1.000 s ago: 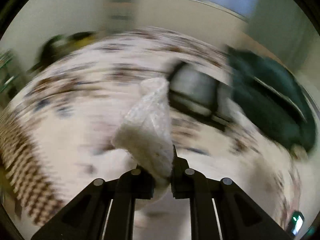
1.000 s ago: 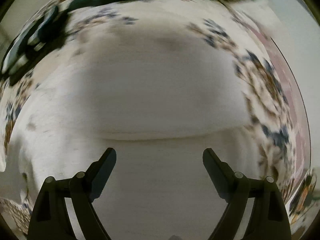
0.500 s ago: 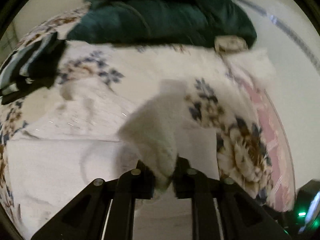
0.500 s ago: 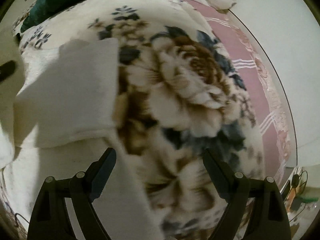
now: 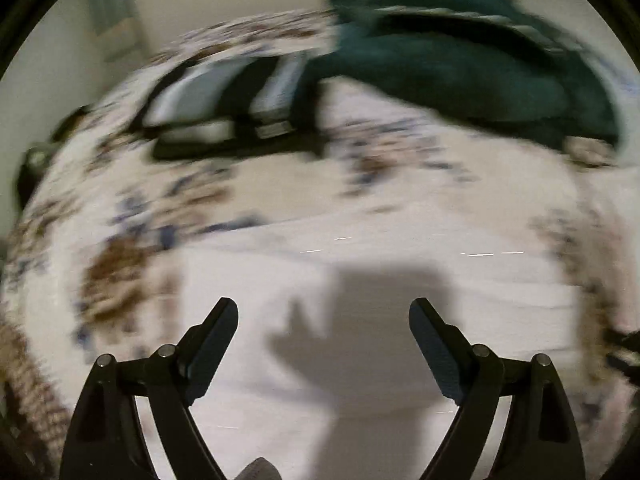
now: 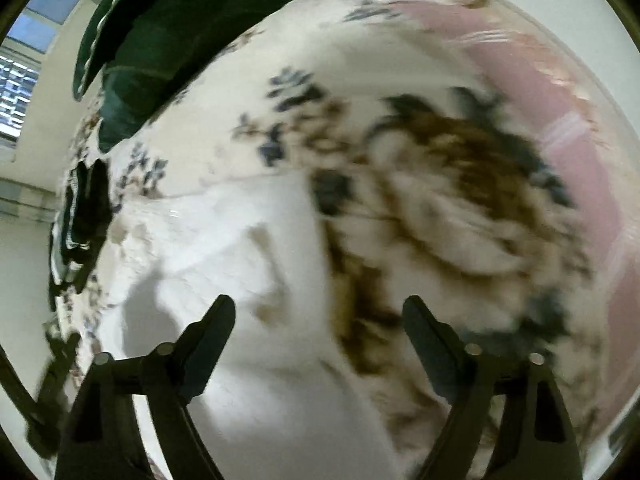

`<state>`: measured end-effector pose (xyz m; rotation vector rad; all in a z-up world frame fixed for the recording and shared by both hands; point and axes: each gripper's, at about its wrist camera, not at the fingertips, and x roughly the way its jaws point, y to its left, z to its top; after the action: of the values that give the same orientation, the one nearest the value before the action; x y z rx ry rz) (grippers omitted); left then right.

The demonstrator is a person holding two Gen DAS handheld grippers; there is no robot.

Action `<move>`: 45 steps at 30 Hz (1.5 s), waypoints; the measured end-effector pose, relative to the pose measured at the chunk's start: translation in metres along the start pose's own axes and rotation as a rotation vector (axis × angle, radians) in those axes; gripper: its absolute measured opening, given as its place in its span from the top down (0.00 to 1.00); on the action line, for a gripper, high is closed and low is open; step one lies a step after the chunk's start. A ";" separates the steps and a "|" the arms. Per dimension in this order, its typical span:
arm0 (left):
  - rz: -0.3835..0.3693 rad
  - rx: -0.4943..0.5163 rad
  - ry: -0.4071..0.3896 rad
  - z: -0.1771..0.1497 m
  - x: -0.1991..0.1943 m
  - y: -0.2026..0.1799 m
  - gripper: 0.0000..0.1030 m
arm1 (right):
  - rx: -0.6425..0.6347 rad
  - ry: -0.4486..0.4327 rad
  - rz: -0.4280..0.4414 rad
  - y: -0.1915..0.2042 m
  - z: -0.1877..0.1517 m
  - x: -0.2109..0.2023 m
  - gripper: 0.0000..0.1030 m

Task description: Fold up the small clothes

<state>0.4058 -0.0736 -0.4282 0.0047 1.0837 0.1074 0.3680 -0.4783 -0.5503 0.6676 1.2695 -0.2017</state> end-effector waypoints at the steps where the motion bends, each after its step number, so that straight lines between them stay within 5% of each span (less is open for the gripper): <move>1: 0.020 -0.014 0.013 -0.002 0.006 0.009 0.15 | -0.014 0.013 0.016 0.010 0.005 0.012 0.21; 2: 0.053 -0.034 0.030 -0.004 0.014 0.024 0.15 | -0.038 0.042 0.020 0.021 0.008 0.029 0.27; 4: 0.094 -0.047 0.046 -0.008 0.027 0.043 0.15 | -0.076 0.112 0.005 0.039 0.012 0.061 0.55; 5: 0.111 -0.053 0.058 -0.010 0.034 0.051 0.15 | -0.086 0.135 -0.006 0.043 0.012 0.071 0.85; 6: 0.122 -0.060 0.066 -0.012 0.040 0.057 0.15 | -0.084 0.137 -0.013 0.045 0.011 0.075 0.94; 9: 0.116 -0.082 0.078 -0.012 0.055 0.067 0.15 | -0.022 0.003 0.016 0.039 0.011 0.047 0.97; 12: 0.116 -0.103 0.100 -0.006 0.077 0.078 0.15 | -0.006 -0.048 -0.033 0.028 0.014 0.029 0.97; 18: 0.067 -0.121 0.164 0.002 0.111 0.097 0.15 | -0.138 0.055 -0.171 0.033 0.015 0.048 0.95; 20: 0.028 -0.103 0.150 0.003 0.098 0.098 0.15 | -0.127 0.100 -0.188 0.027 0.013 0.043 0.86; 23: -0.007 -0.048 0.062 0.002 0.053 0.090 0.15 | -0.106 0.122 -0.116 0.019 0.005 0.011 0.45; 25: -0.017 -0.007 0.010 -0.008 0.019 0.074 0.15 | -0.125 0.152 -0.074 0.014 -0.002 -0.011 0.43; 30: -0.111 0.058 0.015 -0.075 -0.059 -0.007 0.03 | -0.191 0.268 -0.026 -0.014 -0.003 -0.045 0.40; 34: -0.166 0.091 0.166 -0.153 -0.086 -0.103 0.03 | -0.260 0.355 0.002 -0.044 0.012 -0.060 0.40; 38: -0.219 0.059 0.315 -0.229 -0.093 -0.185 0.03 | -0.345 0.416 0.024 -0.064 0.043 -0.057 0.40; 45: -0.185 0.070 0.406 -0.294 -0.075 -0.259 0.03 | -0.373 0.459 0.192 -0.051 0.096 0.012 0.35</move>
<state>0.1338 -0.3520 -0.5149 -0.0566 1.4871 -0.1017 0.4243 -0.5706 -0.5664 0.5210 1.6155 0.3598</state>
